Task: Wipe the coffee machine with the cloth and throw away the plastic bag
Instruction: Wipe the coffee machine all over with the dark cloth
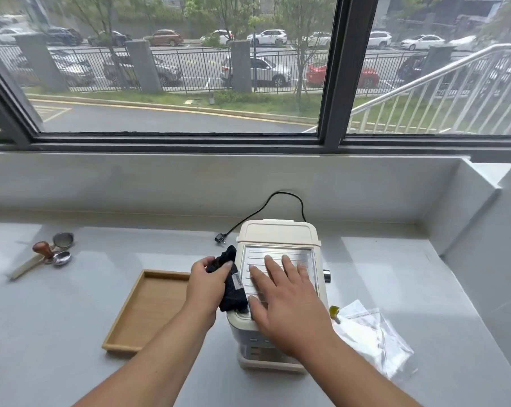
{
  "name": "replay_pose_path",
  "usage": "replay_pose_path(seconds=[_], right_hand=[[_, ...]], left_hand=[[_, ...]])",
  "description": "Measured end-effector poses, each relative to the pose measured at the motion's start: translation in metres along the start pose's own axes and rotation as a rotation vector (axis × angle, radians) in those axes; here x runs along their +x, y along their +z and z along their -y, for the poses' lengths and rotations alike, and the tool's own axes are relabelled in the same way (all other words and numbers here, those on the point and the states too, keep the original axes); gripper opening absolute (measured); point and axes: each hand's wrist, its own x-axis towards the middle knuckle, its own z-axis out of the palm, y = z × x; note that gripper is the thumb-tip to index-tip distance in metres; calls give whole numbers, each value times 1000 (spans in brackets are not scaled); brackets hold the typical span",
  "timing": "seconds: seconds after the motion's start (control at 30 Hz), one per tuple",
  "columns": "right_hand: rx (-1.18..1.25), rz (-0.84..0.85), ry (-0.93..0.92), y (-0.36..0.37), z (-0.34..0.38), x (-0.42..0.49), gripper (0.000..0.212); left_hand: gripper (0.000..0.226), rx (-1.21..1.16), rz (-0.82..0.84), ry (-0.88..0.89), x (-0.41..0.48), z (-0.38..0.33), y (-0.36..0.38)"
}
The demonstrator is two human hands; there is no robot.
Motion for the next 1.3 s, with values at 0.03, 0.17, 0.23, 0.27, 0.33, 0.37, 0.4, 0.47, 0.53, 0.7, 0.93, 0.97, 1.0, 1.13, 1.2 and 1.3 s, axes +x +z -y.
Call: replay_pose_path(seconds=[0.03,0.17,0.23,0.27,0.33,0.37,0.4,0.47,0.53,0.7,0.93,0.97,1.0,1.13,1.2,1.3], right_hand=[[-2,2,3,0,0,0,64],[-23,15,25,-2,4,0,64],[-28,21,42,-2,6,1,65],[-30,26,53,-2,7,1,65],[-34,37,70,-2,7,2,65],[-37,40,77,-2,7,2,65],[-40,44,84,-3,8,2,65],[-53,53,93,-4,9,2,65],[-63,57,102,-6,11,2,65],[-71,58,114,-8,15,2,64],[-37,35,125,-8,16,2,60],[-35,33,127,-7,16,2,60],[-33,31,128,-6,15,2,60],[-31,33,136,-5,14,2,59],[-30,26,134,-5,14,2,59],[-30,24,138,-4,14,2,59]], left_hand=[[37,-18,5,0,5,-3,5],[25,-94,63,-4,28,-15,20],[17,-96,99,25,42,-20,25],[13,-84,122,47,48,-21,27],[7,-60,167,81,60,-22,30],[9,-54,191,91,65,-22,31],[11,-50,217,96,69,-21,32],[8,-52,263,78,79,-19,32],[9,-76,303,9,88,-15,28],[13,-68,371,-73,104,1,24],[11,47,335,-50,116,37,30],[11,61,326,-47,117,42,31],[11,78,316,-43,118,47,31],[12,134,314,-55,123,65,31],[12,166,311,-76,124,72,30],[9,228,308,-107,124,87,25]])
